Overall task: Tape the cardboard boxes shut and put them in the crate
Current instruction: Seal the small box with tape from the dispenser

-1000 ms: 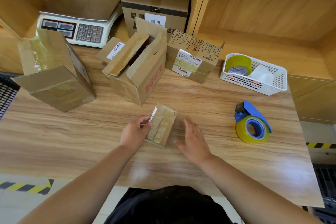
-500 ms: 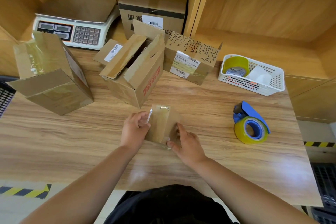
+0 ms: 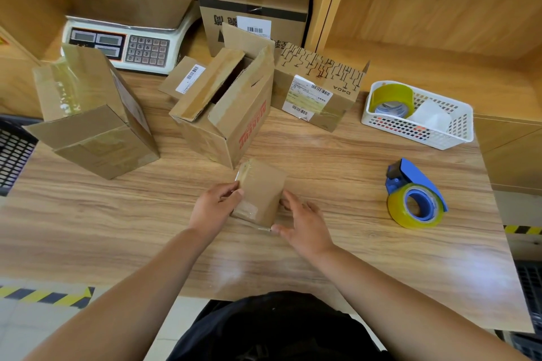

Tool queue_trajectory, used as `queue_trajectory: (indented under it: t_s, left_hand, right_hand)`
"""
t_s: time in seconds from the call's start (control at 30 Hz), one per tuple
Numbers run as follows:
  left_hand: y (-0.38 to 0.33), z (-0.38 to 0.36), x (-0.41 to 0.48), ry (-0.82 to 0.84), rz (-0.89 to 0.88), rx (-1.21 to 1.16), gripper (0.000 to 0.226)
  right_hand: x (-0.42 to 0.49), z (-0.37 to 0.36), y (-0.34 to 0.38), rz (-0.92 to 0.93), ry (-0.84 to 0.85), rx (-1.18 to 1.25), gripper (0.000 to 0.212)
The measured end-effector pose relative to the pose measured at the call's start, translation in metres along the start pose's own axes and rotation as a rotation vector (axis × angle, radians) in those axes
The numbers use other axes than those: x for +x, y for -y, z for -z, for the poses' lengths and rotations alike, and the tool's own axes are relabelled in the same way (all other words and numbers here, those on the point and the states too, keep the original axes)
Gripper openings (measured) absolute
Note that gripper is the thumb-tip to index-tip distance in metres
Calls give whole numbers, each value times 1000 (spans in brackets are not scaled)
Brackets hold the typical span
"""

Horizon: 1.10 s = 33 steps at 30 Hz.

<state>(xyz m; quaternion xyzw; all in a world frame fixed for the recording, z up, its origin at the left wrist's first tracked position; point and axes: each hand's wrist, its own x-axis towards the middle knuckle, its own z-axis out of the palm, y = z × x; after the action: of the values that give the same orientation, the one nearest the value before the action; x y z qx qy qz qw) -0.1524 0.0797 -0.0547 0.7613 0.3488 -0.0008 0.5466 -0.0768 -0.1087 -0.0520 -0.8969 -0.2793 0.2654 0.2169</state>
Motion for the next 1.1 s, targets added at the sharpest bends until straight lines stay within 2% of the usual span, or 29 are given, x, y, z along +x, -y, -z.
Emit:
queue_trajectory:
  t_s: [0.27, 0.4, 0.47, 0.6, 0.73, 0.87, 0.97, 1.03, 1.1]
  left_hand:
    - [-1, -7, 6, 44, 89, -62, 17]
    - [-2, -22, 7, 75, 159, -118, 20]
    - [-4, -30, 9, 78, 183, -142, 28]
    - [-15, -47, 9, 145, 200, -152, 24]
    - [-15, -61, 7, 176, 202, -112, 36]
    - [-16, -63, 4, 66, 27, 189, 58]
    - [-15, -56, -1, -6, -285, 480, 100]
    - [-9, -50, 1, 10, -494, 733, 110]
    - [-5, -46, 1, 30, -621, 897, 110]
  right_hand:
    - [4, -5, -9, -111, 77, 219, 74]
    - [-3, 6, -11, -85, 96, 369, 68]
    - [-6, 11, -12, -71, 37, 414, 65]
    - [-14, 16, -12, -13, -168, 245, 62]
    - [-17, 16, -17, 44, -222, 11, 66]
    - [-19, 13, -20, 76, -254, -134, 65]
    - [-17, 14, -20, 200, -292, -271, 59]
    - [-17, 14, -19, 300, -306, -391, 54]
    - [-17, 13, -19, 387, -306, -514, 56]
